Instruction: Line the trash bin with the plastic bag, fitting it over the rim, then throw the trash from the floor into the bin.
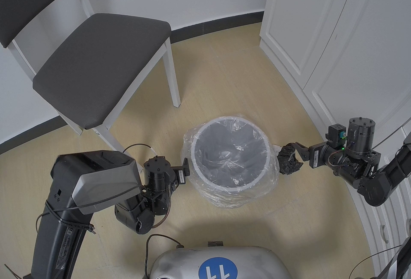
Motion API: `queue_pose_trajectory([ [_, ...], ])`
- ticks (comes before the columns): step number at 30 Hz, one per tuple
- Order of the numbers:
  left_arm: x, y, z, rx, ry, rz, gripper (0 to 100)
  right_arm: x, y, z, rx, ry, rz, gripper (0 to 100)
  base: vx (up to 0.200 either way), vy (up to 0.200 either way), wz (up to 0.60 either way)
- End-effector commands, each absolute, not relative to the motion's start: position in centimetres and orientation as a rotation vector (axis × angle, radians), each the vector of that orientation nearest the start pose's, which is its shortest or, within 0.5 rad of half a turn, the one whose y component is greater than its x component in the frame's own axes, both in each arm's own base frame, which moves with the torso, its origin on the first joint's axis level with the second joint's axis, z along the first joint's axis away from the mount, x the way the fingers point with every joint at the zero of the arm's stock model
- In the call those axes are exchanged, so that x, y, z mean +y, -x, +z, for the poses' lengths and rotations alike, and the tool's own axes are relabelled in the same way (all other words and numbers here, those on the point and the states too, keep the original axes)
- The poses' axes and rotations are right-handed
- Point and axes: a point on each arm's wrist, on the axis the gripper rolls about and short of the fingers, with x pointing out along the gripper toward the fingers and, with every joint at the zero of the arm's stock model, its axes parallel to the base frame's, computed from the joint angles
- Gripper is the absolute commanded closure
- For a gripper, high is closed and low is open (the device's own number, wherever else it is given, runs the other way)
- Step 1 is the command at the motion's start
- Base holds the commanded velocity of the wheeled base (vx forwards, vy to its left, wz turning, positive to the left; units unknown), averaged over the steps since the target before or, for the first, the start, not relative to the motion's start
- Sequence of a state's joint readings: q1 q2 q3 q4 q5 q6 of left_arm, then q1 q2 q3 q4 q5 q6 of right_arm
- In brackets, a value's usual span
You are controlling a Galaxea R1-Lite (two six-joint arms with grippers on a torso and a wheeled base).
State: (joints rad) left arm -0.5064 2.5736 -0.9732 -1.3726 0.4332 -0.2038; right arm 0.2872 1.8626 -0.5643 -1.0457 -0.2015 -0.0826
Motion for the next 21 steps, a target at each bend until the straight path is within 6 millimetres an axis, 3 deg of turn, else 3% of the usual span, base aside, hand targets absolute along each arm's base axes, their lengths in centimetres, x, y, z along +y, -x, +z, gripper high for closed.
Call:
queue_pose_trajectory([
  [1,-19.7,-37.4,-6.0,0.241,0.085,-0.047,0,8.2,-30.4,10.0,0.279,0.149,0.088,0,0.0,0.0,0.0],
  [6,-19.6,-37.4,-7.2,0.253,0.077,-0.045,0,7.7,-31.8,8.5,0.289,0.148,0.064,0,0.0,0.0,0.0],
  [10,-19.7,-37.6,-6.5,0.219,0.096,-0.046,0,7.7,-32.8,7.5,0.242,0.135,0.06,0,0.0,0.0,0.0],
  [21,-19.7,-37.7,-6.6,0.158,0.123,-0.053,0,7.2,-37.4,0.6,0.344,0.111,0.027,0,0.0,0.0,0.0],
])
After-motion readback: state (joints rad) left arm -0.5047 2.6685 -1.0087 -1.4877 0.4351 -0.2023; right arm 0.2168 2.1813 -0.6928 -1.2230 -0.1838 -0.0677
